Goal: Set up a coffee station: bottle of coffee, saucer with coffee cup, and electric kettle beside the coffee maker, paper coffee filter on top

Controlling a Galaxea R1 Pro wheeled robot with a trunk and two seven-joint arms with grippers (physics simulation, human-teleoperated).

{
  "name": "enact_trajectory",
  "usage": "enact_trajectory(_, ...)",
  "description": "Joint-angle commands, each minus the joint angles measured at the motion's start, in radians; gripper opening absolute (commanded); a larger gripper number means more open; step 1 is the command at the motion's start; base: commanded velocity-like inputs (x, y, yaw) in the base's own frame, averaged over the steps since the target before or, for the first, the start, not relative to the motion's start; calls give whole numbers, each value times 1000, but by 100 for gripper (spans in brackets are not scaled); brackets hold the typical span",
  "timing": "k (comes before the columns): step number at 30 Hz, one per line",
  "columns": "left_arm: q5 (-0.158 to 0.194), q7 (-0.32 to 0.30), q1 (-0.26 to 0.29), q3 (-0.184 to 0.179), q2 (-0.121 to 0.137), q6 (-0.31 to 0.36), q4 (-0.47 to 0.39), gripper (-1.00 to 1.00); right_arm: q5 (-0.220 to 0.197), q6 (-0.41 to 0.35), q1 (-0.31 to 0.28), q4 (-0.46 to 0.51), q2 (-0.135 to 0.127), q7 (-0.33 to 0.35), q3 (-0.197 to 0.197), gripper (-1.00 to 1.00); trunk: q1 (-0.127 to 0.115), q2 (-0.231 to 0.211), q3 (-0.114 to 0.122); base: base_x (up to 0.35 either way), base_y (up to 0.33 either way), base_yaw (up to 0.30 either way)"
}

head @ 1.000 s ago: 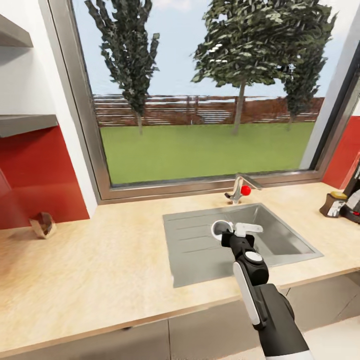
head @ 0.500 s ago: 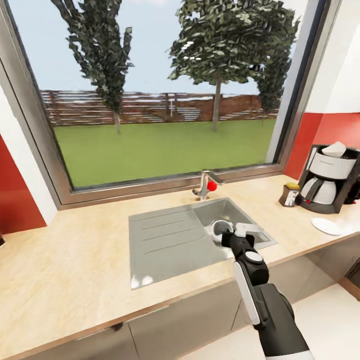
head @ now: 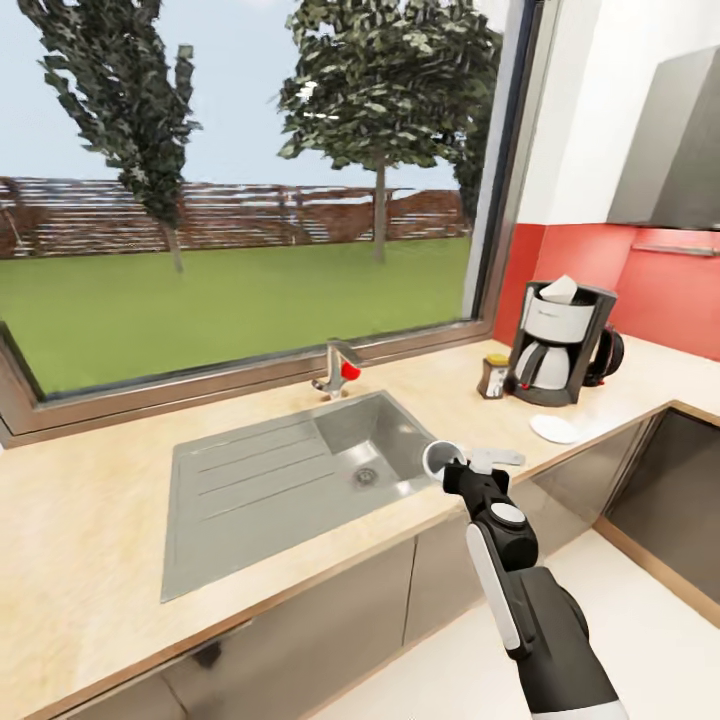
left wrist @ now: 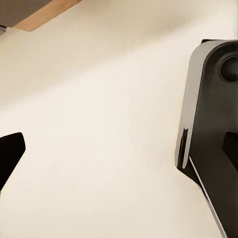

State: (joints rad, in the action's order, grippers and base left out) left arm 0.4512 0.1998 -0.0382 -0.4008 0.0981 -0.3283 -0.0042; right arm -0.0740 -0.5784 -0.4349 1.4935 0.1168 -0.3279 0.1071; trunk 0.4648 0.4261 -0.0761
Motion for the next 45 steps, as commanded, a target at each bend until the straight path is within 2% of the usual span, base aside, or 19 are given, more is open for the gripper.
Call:
enact_trajectory(1,6,4,0,-9,-1,-3,0,100,-7,-3,-1,1,0,-10,2,-100,1,2,-2,0,-272,-289)
enact_trajectory(29,6,4,0,-9,0,-3,0,100,-6,-3,-1,1,-1,-10,2,-100,1,2,-2,3,-272,-287)
enact_trajectory(45,6,4,0,-7,1,-3,0,100,-7,-1,-1,0,-5,-11,4,-100,1,2,-2,147,-240,-16)
